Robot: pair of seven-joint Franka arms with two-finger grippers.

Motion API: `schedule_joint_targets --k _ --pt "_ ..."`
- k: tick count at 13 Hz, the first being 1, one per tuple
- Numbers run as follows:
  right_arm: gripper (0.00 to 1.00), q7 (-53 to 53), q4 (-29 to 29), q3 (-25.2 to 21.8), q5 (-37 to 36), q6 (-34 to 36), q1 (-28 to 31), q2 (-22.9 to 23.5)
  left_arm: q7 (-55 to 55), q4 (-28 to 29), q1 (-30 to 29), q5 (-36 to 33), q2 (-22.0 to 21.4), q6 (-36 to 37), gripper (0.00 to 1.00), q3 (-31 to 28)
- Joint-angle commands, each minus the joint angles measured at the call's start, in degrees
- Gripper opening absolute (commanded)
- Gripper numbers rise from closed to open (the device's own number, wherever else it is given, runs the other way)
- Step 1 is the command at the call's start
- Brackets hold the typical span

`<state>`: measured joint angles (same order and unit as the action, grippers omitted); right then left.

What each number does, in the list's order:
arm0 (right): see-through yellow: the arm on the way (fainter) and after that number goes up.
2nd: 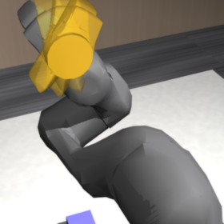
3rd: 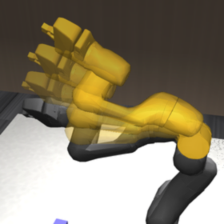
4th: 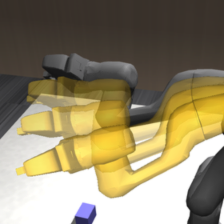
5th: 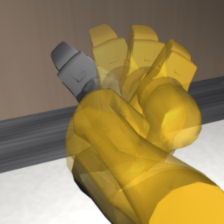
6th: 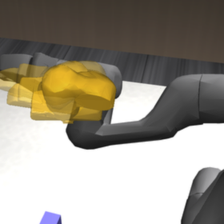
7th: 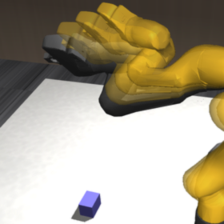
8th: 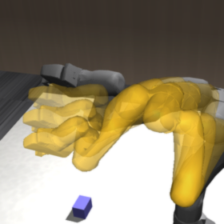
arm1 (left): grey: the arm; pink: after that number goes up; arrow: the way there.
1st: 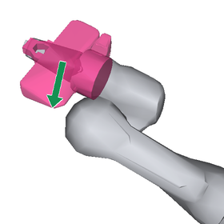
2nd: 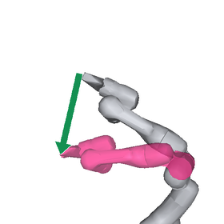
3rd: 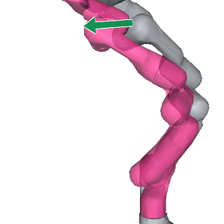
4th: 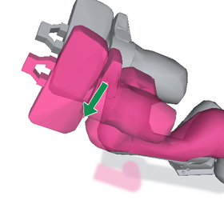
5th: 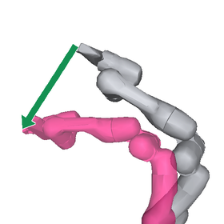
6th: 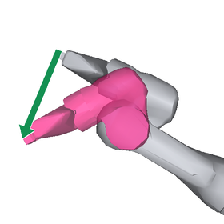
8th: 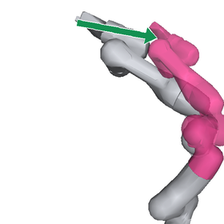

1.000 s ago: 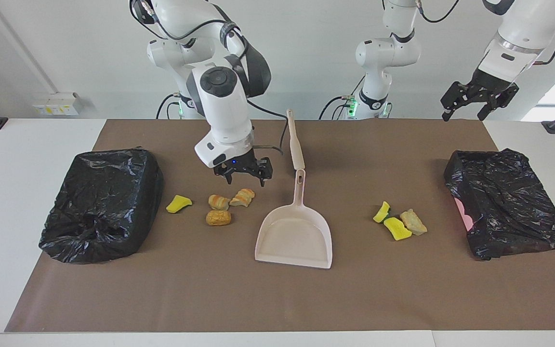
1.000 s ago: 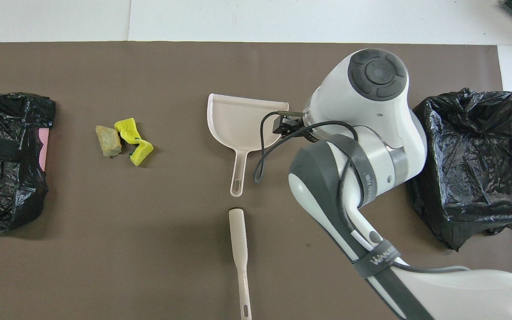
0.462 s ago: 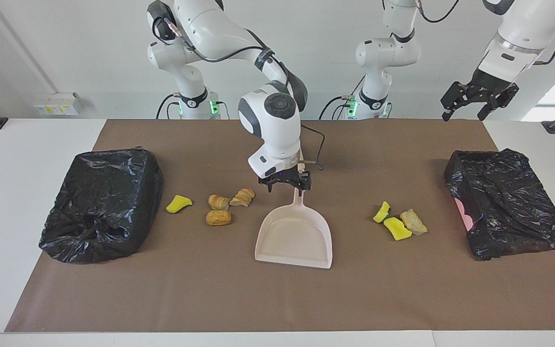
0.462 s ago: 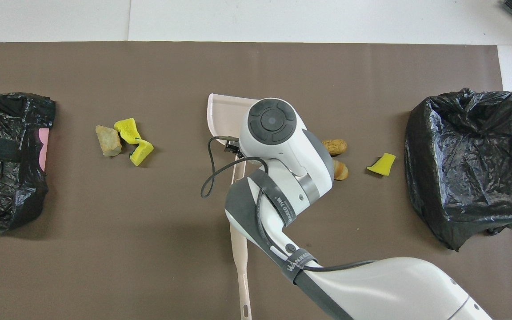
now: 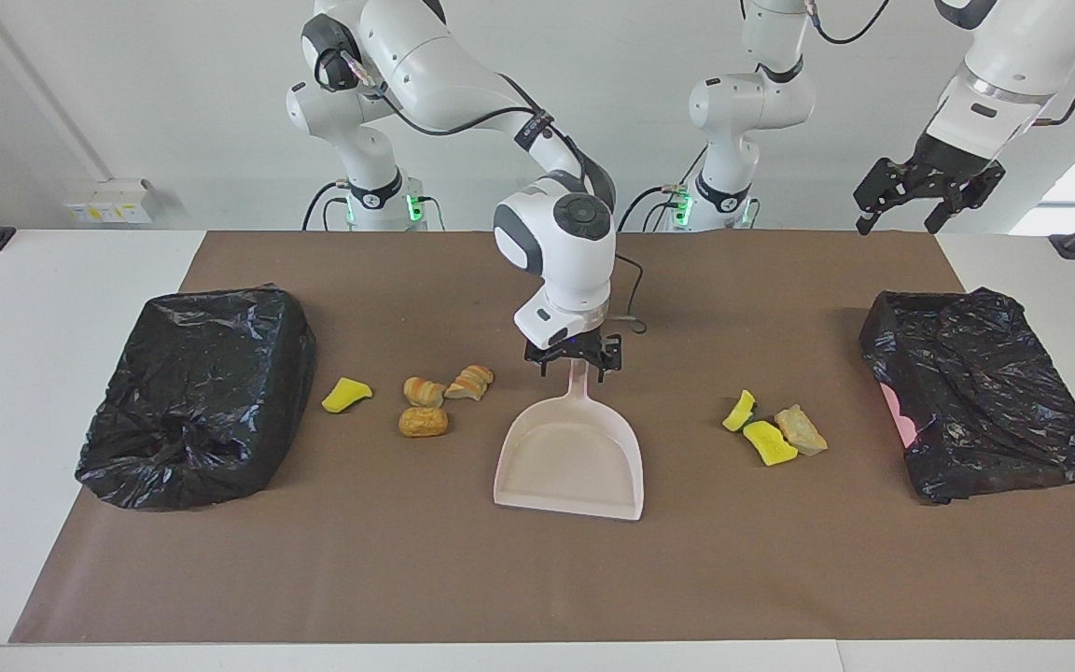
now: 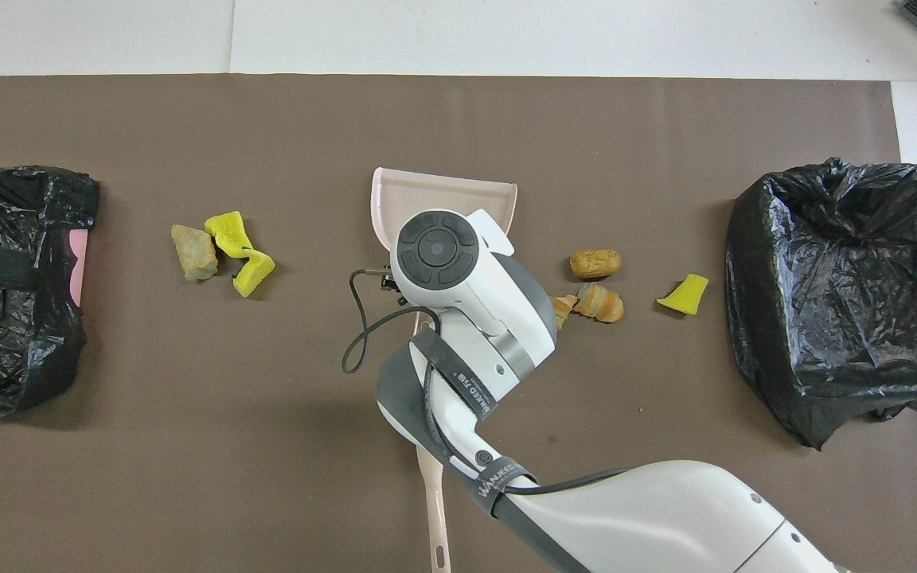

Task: Sweep and dump trash in bin
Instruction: 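Reach the right gripper to the dustpan handle and grasp it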

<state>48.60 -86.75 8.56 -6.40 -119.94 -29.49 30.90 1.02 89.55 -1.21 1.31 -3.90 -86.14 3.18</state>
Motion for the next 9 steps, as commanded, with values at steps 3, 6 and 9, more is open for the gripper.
schedule_joint_targets --k 3,6,9 --pt "0.84 1.41 -0.87 0.14 -1.95 -0.65 -0.48 0.21 -0.14 0.54 -0.55 -0.08 -0.67 -0.44 1.00 0.34" --pt "0.78 1.41 -1.31 0.14 -1.95 -0.56 -0.83 0.03 -0.14 0.54 -0.55 -0.08 -0.67 -0.44 1.00 0.34" --pt "0.28 0.80 -1.31 0.14 -4.74 -0.21 -0.83 -0.05 -0.14 0.54 -0.55 -0.08 -0.67 -0.52 1.00 0.34"
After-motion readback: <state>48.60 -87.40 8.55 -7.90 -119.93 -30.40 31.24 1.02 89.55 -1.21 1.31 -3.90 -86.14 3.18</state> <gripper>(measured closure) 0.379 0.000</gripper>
